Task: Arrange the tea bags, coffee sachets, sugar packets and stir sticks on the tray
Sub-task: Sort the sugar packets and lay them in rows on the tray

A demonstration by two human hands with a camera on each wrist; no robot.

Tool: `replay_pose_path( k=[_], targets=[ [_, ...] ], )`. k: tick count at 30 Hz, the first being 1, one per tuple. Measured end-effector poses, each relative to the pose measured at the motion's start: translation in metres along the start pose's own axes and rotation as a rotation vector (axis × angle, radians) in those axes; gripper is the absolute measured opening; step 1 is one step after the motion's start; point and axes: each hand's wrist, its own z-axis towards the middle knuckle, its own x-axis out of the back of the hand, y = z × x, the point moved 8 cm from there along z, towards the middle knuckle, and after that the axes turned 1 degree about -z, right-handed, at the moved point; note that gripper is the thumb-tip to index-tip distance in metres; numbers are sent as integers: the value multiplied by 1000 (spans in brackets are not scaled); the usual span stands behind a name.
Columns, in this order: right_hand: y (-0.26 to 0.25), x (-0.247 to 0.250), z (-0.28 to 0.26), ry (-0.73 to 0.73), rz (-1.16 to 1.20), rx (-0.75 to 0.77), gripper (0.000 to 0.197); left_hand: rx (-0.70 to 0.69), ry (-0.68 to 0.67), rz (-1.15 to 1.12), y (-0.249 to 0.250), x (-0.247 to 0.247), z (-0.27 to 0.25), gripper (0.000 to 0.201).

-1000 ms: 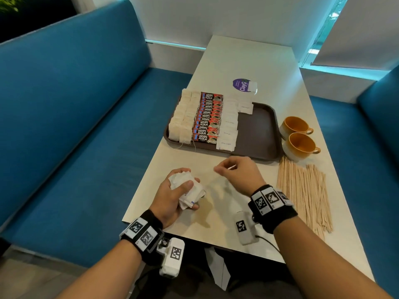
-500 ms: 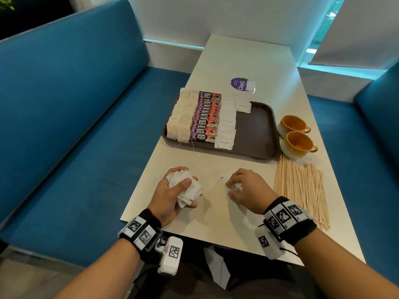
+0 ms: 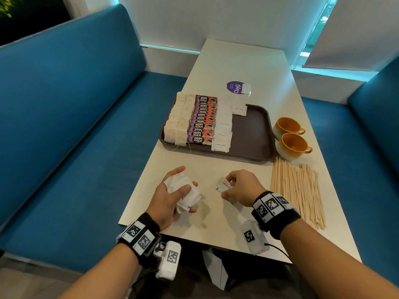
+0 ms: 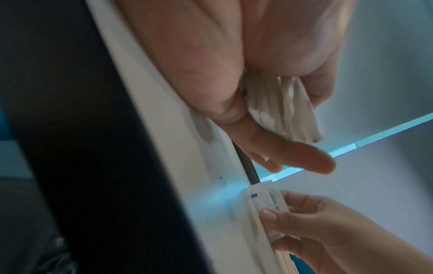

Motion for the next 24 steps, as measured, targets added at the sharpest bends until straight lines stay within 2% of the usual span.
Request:
replay_pose_path(
  k=[3,6,9,12,16,20,24],
  targets=[
    [-4,3,-5,29,106,71,17,-4,-24,105,-2,-2,-4,47],
    [-5,6,-11,4,293,125,13,6,-85,182,-5,-8,-8,42],
    [-5,6,-18,-47,489,134,22,29,-166,176,-8,-17,-11,48],
    [-3,11,-24,-15,594,120,40,64,-210,155,-11,-25,-13,53],
    [7,17,-32,52,717,108,47,148,-211,158,-22,-36,-13,58],
    [23,23,-33,139,803,98,29,145,-213,152,-26,-35,-7,59],
    [27,11,-37,23,874,101,14,153,-218,146,-28,-34,-6,63]
  ],
)
